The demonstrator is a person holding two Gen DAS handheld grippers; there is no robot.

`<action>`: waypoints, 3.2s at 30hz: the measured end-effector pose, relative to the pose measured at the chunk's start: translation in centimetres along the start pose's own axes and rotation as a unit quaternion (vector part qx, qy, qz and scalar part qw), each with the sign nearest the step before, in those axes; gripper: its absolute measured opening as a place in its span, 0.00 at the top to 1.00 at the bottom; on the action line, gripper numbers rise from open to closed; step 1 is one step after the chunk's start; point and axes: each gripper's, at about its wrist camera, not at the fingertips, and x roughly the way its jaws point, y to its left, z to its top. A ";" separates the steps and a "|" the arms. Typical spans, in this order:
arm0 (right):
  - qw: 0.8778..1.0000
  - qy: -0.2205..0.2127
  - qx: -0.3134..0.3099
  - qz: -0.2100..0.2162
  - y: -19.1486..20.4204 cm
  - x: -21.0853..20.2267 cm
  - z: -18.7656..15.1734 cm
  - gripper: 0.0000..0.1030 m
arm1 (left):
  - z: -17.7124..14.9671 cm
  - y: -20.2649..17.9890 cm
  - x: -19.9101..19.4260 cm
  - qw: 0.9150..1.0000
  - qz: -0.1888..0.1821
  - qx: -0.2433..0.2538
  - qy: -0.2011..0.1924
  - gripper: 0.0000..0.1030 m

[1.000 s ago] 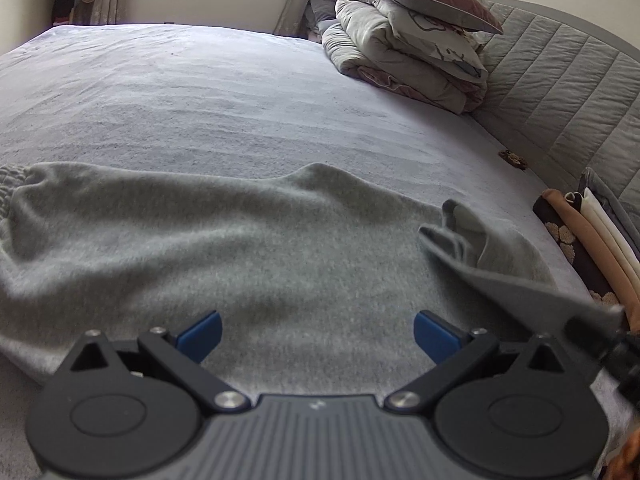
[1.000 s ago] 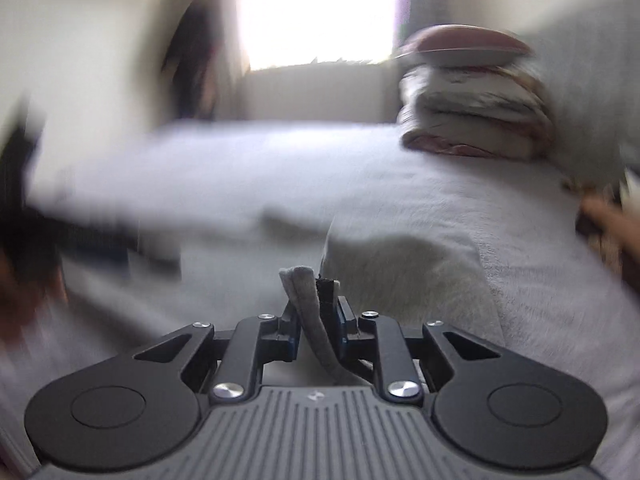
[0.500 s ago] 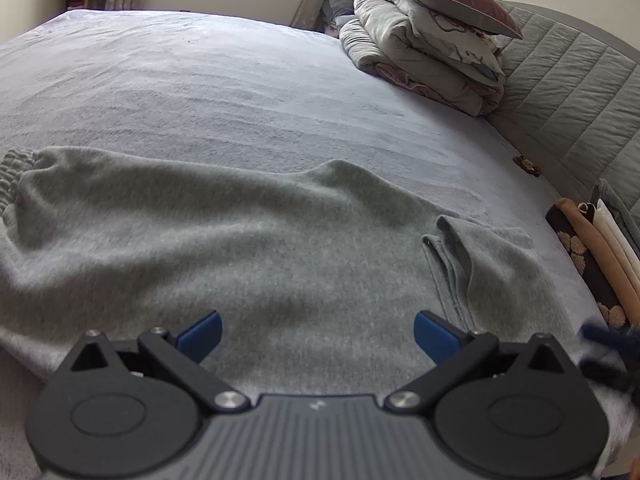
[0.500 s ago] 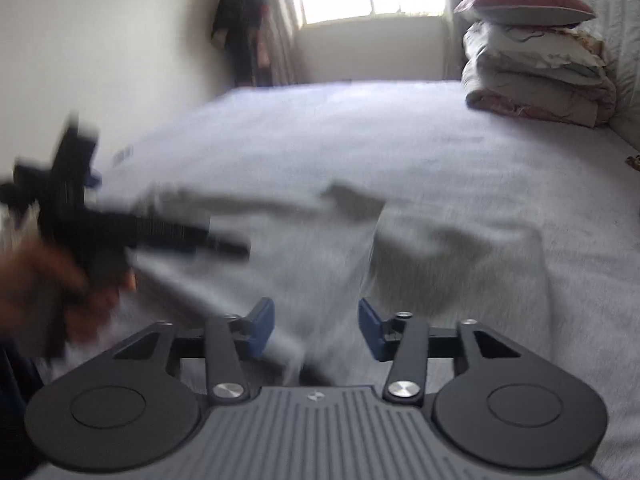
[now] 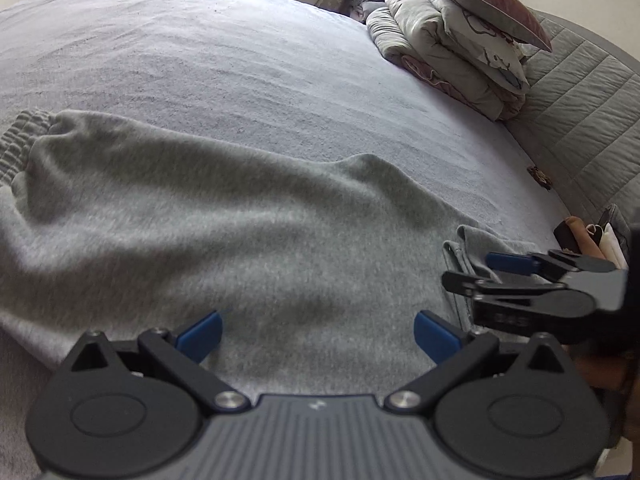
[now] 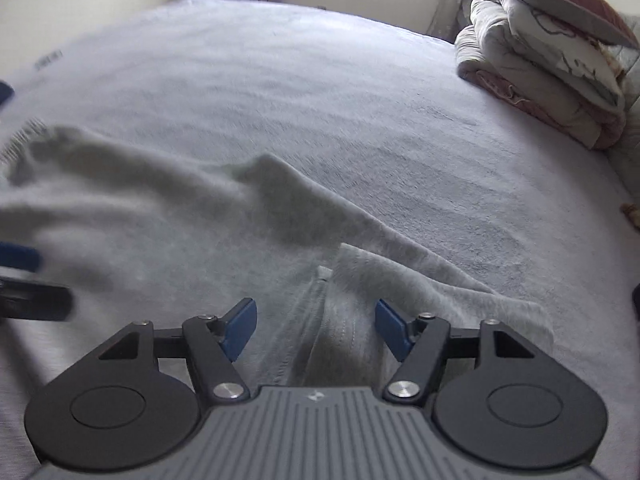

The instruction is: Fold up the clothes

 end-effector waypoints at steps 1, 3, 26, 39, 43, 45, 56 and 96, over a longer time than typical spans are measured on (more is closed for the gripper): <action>1.000 0.005 -0.012 -0.008 0.3 0.6 0.1 0.38 | 0.1 0.1 0.0 1.000 -0.002 -0.001 0.002 0.00; 1.000 0.006 -0.016 -0.015 0.4 1.0 0.3 0.49 | 0.2 0.3 0.0 1.000 -0.004 -0.002 0.005 0.00; 0.976 -0.081 0.202 -0.008 -5.5 -0.8 -0.6 0.89 | 0.1 0.4 -0.1 1.000 -0.001 0.001 0.008 0.00; 0.985 -0.094 0.138 0.039 -3.8 -4.4 -2.0 0.54 | -0.1 0.3 -0.3 1.000 0.003 0.010 0.005 0.00; 0.984 -0.079 0.140 0.070 -4.5 -6.2 -4.3 0.46 | -0.1 0.0 -0.1 1.000 0.006 0.016 0.004 0.00; 0.985 -0.070 0.135 0.083 -4.7 -6.7 -5.5 0.46 | -0.2 -0.3 -0.1 1.000 0.013 0.024 0.000 0.00; 0.983 -0.062 0.134 0.108 -7.3 -10.2 -10.7 0.46 | -0.9 -2.1 0.3 0.997 0.028 0.068 -0.011 0.00; 0.983 -0.098 0.038 0.151 -5.9 -14.3 -13.4 0.91 | -3.9 -10.2 2.9 0.987 -0.110 -0.082 0.079 0.00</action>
